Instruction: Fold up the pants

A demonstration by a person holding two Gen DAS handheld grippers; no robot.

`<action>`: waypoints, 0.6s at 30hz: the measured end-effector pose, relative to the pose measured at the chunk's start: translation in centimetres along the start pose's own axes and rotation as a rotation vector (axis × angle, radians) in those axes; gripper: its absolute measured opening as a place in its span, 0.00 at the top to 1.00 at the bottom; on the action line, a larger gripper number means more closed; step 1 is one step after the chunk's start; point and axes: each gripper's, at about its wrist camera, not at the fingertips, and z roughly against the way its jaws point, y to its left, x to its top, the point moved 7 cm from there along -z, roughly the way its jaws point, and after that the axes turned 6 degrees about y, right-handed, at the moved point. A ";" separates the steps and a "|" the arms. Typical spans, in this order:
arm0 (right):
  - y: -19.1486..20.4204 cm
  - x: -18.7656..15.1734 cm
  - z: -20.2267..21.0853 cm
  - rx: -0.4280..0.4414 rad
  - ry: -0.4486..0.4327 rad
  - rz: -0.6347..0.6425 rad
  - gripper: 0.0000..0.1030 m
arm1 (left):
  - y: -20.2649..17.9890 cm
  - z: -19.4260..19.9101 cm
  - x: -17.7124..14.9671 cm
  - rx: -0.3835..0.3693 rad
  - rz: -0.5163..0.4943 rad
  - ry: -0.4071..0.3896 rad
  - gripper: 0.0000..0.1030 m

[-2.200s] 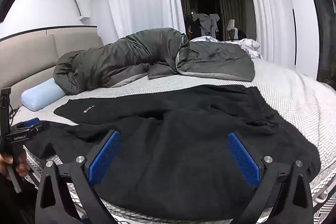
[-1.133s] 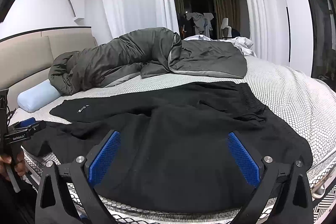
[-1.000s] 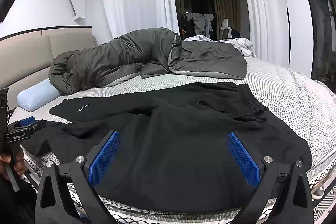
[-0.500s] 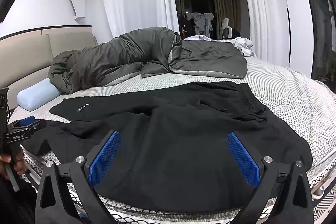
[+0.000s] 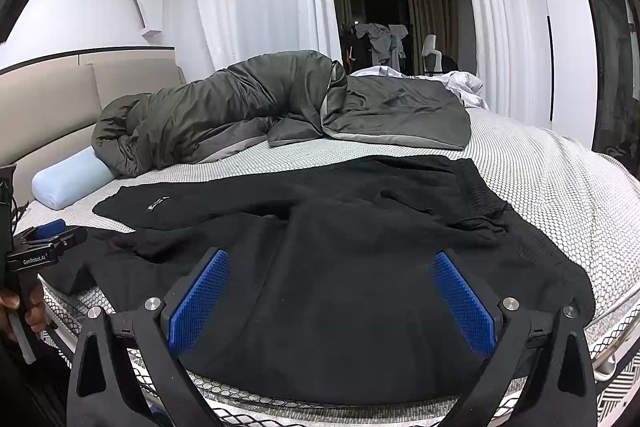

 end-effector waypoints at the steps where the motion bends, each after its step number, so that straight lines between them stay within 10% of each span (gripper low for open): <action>1: 0.0 0.0 0.0 0.000 0.001 0.000 0.00 | 0.0 0.0 0.0 0.001 0.000 0.000 0.01; 18: 0.1 -0.1 -0.1 -0.003 0.003 0.001 0.00 | 0.3 -0.1 0.0 0.004 -0.002 -0.003 0.01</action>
